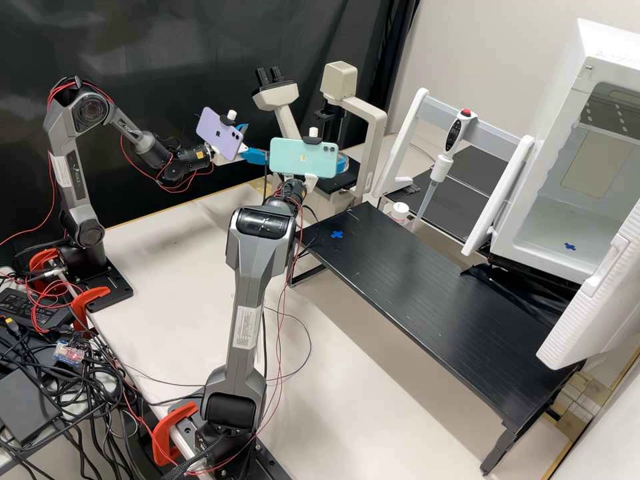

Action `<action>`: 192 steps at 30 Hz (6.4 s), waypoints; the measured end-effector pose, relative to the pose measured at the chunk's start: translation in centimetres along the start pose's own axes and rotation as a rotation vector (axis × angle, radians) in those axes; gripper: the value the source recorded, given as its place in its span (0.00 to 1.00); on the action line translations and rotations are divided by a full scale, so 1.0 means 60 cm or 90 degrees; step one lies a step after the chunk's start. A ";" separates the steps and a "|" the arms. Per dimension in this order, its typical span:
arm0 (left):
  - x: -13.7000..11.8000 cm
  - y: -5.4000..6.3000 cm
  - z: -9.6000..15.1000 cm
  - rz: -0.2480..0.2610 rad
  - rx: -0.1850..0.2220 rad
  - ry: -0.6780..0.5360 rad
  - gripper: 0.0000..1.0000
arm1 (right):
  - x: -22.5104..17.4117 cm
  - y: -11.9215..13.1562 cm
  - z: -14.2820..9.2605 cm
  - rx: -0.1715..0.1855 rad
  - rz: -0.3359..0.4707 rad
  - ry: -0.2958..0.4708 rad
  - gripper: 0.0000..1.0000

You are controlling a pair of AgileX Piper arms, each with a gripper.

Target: Move the petri dish to the bench

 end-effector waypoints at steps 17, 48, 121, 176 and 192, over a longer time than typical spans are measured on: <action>0.000 0.000 0.000 0.000 0.000 0.000 1.00 | 0.095 -0.008 0.017 0.040 -0.024 -0.067 1.00; 0.000 0.000 0.000 0.000 0.000 0.000 1.00 | 0.135 -0.003 0.043 0.037 -0.017 -0.121 0.00; 0.000 0.000 0.000 0.000 0.000 0.000 1.00 | 0.040 0.075 0.004 0.092 -0.024 -0.057 0.00; 0.000 0.000 0.000 0.000 0.000 0.000 1.00 | -0.299 0.050 0.082 -0.003 0.038 -0.178 0.00; 0.000 0.000 0.000 0.000 0.000 0.000 1.00 | -0.298 0.036 0.093 0.002 0.028 -0.202 0.00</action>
